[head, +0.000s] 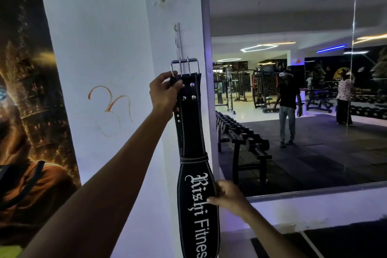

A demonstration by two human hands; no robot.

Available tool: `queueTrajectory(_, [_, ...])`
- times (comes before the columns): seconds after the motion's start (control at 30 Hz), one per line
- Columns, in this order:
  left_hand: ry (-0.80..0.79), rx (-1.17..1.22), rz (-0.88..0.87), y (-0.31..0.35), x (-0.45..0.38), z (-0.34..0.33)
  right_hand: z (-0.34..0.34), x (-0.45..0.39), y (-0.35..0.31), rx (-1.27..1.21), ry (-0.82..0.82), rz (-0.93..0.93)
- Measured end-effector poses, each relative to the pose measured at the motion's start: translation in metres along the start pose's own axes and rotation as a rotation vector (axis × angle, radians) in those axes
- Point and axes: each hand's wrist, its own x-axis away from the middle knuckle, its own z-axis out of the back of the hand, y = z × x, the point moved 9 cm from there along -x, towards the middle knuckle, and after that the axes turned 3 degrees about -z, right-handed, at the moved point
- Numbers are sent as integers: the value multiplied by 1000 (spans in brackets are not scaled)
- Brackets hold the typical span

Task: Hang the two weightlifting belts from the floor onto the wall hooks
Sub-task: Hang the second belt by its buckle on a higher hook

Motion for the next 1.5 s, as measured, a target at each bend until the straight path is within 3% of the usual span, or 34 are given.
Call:
queueTrajectory(0.07, [-13,-11,-14,3,0,0,24,-11,-47,-28,85,38])
queueTrajectory(0.2, [-23,-11,-5,0,3,-3,84,-13,-192,-118,408,321])
queueTrajectory(0.3, [-52,-7,4,0,3,-9,99,-18,-273,-142,442,528])
queueTrajectory(0.4, [-84,-36,-30,8,6,-8,100,-28,-307,-177,418,541])
queueTrajectory(0.6, [-90,-31,-87,4,11,3,98,-37,-311,-381,406,502])
queueTrajectory(0.8, [-328,-221,101,-97,61,9,108,-43,-315,-529,443,509])
queueTrajectory(1.03, [-306,-119,227,-161,141,35,118,-45,-298,-521,510,458])
queueTrajectory(1.17, [-394,-150,313,-189,180,40,117,-48,-286,-527,518,433])
queueTrajectory(1.27, [-399,-197,296,-194,176,44,112,-50,-277,-521,510,407])
queueTrajectory(1.4, [-240,-176,262,-176,142,48,104,-52,-272,-504,486,402])
queueTrajectory(1.5, [-316,-227,185,-168,135,39,99,-51,-273,-518,462,399])
